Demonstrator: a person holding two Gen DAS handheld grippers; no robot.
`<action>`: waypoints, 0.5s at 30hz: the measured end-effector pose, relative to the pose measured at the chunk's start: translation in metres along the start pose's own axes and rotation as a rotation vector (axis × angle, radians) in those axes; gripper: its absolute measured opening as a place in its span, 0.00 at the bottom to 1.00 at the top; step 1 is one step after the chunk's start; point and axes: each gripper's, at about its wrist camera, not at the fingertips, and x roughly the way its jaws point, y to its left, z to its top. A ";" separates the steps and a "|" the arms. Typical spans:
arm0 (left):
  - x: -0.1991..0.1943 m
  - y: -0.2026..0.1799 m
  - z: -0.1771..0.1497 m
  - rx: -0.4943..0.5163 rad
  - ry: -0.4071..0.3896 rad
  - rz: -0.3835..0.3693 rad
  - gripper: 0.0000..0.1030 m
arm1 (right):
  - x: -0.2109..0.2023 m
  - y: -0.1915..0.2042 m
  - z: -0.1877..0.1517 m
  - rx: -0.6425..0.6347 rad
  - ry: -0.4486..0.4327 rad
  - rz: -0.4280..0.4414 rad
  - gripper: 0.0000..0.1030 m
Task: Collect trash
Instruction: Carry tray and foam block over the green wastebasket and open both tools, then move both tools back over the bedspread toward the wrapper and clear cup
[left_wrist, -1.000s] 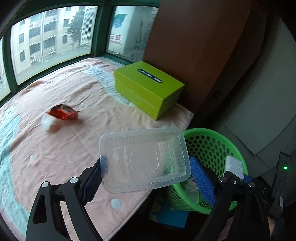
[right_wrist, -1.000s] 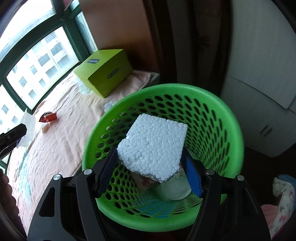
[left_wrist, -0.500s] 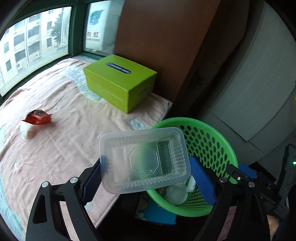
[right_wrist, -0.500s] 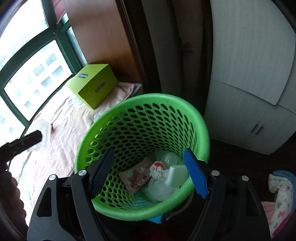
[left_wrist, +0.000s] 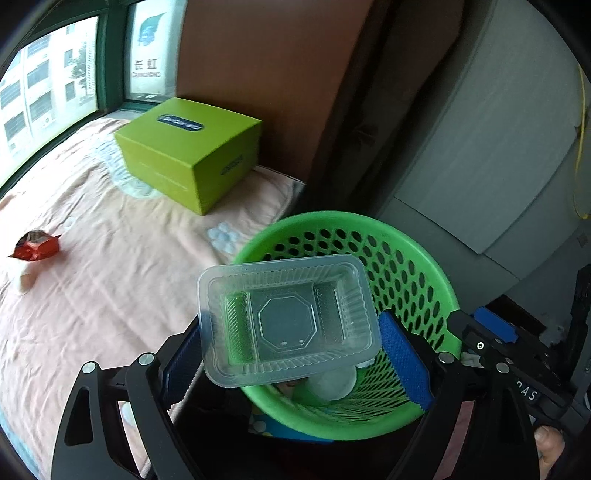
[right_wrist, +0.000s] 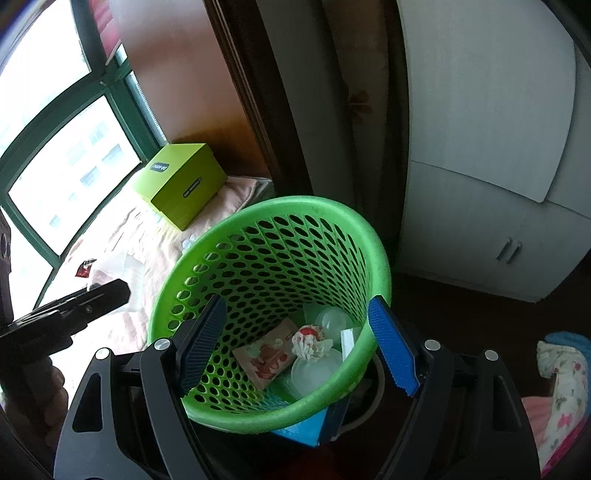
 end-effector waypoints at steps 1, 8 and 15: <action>0.002 -0.003 0.001 0.006 0.002 -0.009 0.85 | 0.000 -0.001 0.000 0.003 0.000 -0.001 0.76; 0.010 -0.011 0.000 0.026 0.021 -0.039 0.90 | -0.001 -0.005 0.000 0.013 -0.002 0.003 0.76; -0.003 0.007 -0.002 0.000 0.003 -0.003 0.90 | 0.000 0.006 0.000 -0.008 0.003 0.030 0.76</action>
